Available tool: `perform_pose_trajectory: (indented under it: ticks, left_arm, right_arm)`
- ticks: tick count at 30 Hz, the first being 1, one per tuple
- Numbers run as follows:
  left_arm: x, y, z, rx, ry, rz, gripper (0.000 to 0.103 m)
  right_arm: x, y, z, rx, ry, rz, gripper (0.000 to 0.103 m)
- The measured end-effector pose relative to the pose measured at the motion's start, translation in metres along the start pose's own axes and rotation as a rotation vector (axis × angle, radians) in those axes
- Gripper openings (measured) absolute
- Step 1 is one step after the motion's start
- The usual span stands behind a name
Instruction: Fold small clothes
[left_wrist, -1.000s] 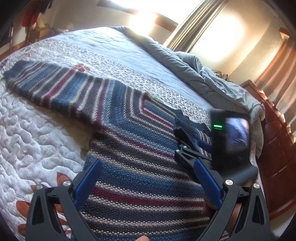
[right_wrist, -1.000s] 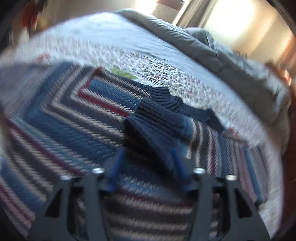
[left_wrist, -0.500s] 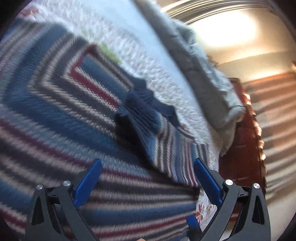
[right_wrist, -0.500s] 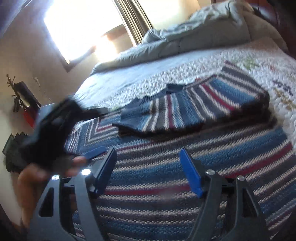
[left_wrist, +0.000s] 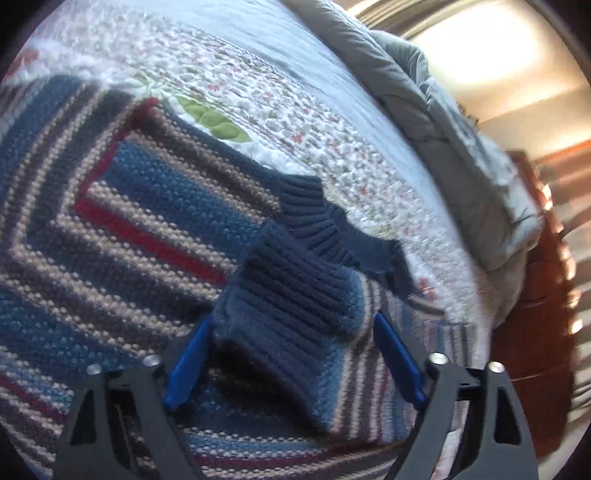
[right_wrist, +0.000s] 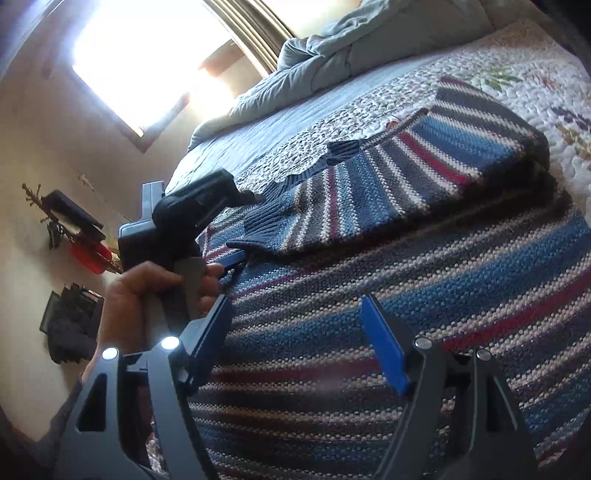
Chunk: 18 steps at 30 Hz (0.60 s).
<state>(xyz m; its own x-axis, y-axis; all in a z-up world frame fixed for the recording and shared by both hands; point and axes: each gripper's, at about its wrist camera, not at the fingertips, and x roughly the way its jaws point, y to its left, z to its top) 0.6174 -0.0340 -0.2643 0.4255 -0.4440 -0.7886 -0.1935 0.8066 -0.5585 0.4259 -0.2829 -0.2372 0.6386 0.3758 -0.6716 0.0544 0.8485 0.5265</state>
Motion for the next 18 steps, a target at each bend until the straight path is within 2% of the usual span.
perform_pose_trajectory:
  ticks: [2,4,8,18]
  left_arm:
    - [-0.002,-0.003,-0.001,0.047,-0.016,0.044,0.038]
    - [-0.002,-0.003,-0.001,0.068,-0.024,0.09,0.015]
    - [-0.013,-0.001,0.003,0.076,-0.04,0.071,0.009]
    - [-0.056,-0.013,0.028,0.201,-0.121,0.064,0.009]
  right_arm:
    - [-0.005,0.0,-0.001,0.0,-0.007,0.004,0.073]
    - [-0.007,-0.001,-0.001,-0.005,-0.011,0.003,0.073]
    - [-0.004,-0.006,-0.001,0.001,-0.003,-0.002,0.073]
    - [0.004,-0.004,-0.004,-0.01,0.022,0.005,0.073]
